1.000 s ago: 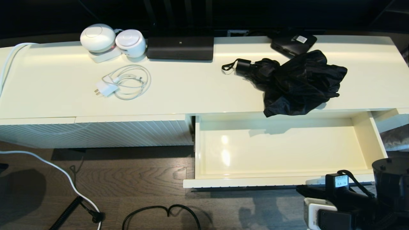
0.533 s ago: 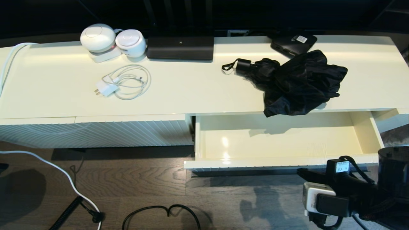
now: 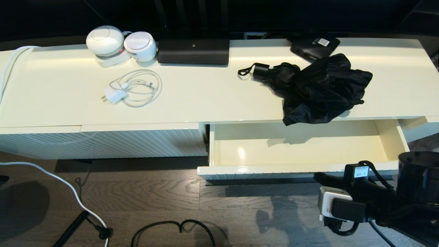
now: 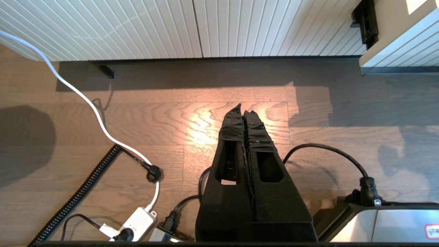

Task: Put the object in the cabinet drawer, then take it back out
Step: Close the drawer

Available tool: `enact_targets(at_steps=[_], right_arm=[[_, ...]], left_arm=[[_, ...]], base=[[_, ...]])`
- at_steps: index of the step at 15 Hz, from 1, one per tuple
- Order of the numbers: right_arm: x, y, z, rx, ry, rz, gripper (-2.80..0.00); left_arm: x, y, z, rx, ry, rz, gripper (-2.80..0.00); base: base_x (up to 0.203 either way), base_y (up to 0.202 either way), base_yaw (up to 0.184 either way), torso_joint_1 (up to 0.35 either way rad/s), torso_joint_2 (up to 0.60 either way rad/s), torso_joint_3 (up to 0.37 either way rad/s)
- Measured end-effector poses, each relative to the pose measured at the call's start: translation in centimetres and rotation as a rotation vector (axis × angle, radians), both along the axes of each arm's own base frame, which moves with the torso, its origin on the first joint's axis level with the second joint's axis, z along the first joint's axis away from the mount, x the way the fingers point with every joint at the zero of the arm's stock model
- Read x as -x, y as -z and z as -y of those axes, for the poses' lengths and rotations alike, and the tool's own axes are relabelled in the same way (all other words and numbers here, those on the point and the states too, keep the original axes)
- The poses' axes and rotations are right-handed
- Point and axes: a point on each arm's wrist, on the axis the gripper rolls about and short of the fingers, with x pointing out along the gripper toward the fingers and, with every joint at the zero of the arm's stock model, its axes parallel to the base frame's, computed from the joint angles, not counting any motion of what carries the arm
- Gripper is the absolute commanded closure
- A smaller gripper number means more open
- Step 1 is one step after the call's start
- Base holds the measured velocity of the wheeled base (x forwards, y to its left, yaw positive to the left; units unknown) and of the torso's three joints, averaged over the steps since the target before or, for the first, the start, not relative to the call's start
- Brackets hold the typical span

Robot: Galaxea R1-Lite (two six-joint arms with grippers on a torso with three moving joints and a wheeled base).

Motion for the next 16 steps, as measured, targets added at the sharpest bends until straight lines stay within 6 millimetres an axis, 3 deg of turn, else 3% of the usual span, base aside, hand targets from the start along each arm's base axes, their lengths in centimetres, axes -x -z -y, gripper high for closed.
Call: enact_targets(at_steps=[16], right_arm=[[-3.9, -2.0, -0.8, -0.053, 0.015, 0.173, 0.0]], left_arm=[[0.0, 0.0, 0.0, 0.0, 0.0, 0.0, 0.0]], base=[[0.0, 0.0, 0.0, 0.0, 0.0, 0.0]])
